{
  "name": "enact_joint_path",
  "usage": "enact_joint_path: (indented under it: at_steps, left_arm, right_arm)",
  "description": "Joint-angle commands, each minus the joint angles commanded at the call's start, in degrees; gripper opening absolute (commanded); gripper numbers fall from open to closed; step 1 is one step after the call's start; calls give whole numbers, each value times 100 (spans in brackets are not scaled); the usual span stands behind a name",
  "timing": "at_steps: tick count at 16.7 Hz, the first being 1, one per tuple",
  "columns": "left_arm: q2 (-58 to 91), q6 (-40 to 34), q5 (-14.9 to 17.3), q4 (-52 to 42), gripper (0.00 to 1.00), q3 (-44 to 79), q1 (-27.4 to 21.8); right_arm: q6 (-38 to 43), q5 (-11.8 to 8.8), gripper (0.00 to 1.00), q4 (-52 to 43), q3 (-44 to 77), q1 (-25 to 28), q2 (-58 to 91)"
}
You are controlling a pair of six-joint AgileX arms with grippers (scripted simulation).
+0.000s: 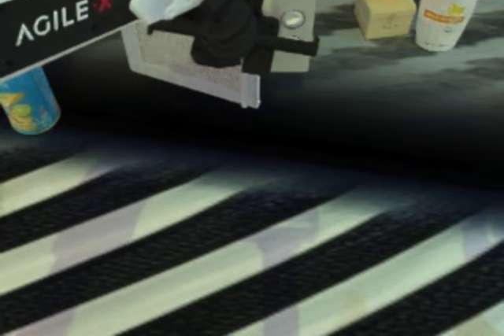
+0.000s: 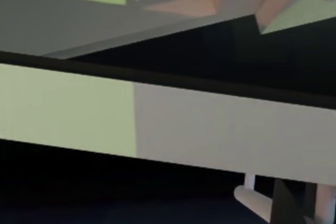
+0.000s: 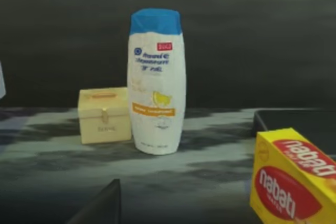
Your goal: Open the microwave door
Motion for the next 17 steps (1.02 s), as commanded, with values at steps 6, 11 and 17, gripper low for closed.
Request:
enact_joint_path:
  at_steps: [6, 11, 17]
  left_arm:
    - [0, 0, 0, 0, 0, 0, 0]
    - [-218, 276, 173, 134, 0, -306, 37]
    - [-471, 619, 342, 280, 0, -664, 126]
  right_arm:
    - [0, 0, 100, 0, 0, 0, 0]
    - [0, 0, 100, 0, 0, 0, 0]
    - [0, 0, 100, 0, 0, 0, 0]
